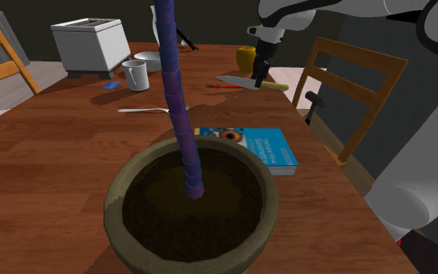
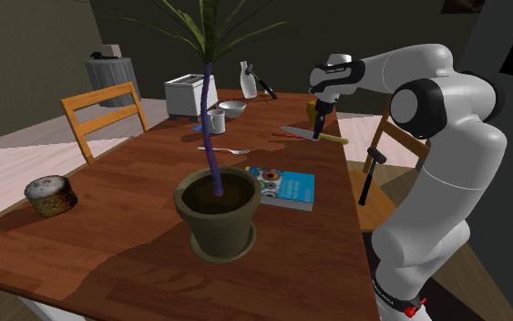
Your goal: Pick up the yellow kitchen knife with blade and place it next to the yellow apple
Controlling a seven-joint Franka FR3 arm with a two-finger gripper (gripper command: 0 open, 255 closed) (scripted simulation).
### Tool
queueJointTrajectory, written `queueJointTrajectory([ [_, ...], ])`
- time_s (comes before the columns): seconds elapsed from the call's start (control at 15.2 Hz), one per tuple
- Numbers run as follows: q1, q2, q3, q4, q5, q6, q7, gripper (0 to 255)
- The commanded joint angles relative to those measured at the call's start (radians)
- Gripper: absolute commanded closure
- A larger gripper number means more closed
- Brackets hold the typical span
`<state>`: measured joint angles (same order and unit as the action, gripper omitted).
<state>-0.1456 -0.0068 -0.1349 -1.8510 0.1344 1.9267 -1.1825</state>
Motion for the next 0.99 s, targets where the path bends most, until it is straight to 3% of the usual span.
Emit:
queueJointTrajectory([
  [0.0,0.000,0.000,0.000,0.000,0.000,0.000,0.000,0],
  [0.13,0.000,0.000,0.000,0.000,0.000,0.000,0.000,0],
  [0.4,-0.006,-0.013,-0.006,0.110,-0.006,-0.124,0.004,0],
  [0.92,-0.006,-0.013,-0.007,0.110,-0.006,-0.124,0.004,0],
])
